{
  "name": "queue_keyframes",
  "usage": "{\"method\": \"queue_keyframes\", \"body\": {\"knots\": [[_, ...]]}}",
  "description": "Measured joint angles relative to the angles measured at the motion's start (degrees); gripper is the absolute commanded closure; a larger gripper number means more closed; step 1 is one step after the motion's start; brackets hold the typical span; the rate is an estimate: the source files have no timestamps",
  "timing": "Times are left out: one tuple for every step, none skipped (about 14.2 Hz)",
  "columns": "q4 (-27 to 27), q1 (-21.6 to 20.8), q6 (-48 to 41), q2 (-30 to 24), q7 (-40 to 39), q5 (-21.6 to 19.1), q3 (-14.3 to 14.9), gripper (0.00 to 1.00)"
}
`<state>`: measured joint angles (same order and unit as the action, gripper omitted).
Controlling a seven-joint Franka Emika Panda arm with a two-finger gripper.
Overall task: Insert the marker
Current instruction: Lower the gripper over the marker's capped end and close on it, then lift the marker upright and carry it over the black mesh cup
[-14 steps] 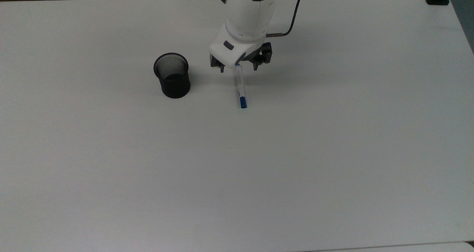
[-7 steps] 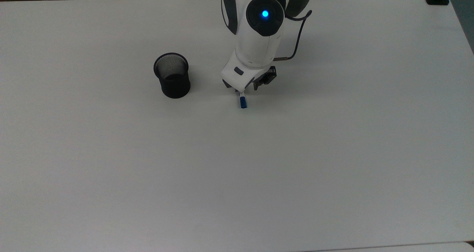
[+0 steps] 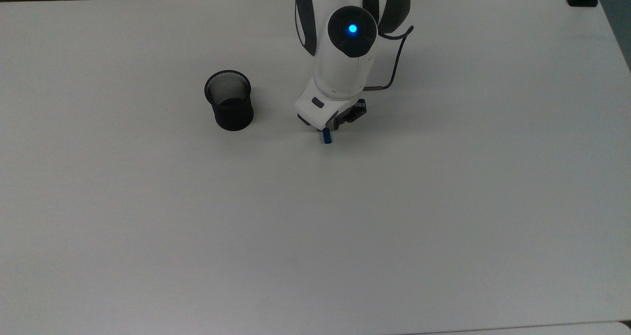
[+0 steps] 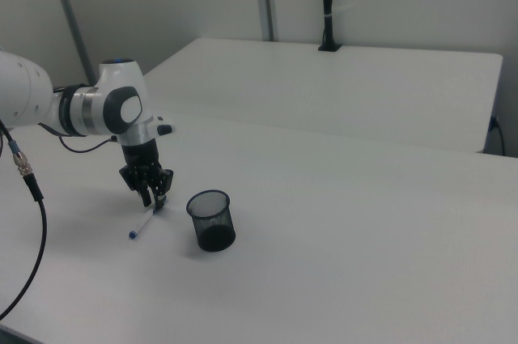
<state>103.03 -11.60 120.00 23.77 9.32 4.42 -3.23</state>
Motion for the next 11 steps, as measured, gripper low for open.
{"method": "queue_keyframes", "body": {"knots": [[0.0,0.0,0.0,0.1,0.3,0.4,0.0,0.80],[0.0,0.0,0.0,0.1,0.5,0.6,0.0,0.89],[0.0,0.0,0.0,0.1,0.6,0.6,0.0,0.92],[-0.1,0.0,0.0,0.1,0.7,0.6,0.0,0.93],[-0.1,0.0,0.0,0.1,0.8,0.6,0.0,0.93],[-0.2,0.0,0.0,0.1,0.9,0.6,0.0,0.93],[-0.3,0.0,0.0,0.1,1.0,0.6,0.0,0.93],[-0.6,0.1,0.1,0.1,1.1,0.6,0.0,0.93],[-1.0,0.2,0.3,-0.1,1.2,0.6,0.1,0.93],[-1.9,0.6,0.4,-0.6,1.3,0.6,0.3,0.93],[-2.9,1.4,0.4,-1.7,1.3,0.6,0.3,0.93]]}}
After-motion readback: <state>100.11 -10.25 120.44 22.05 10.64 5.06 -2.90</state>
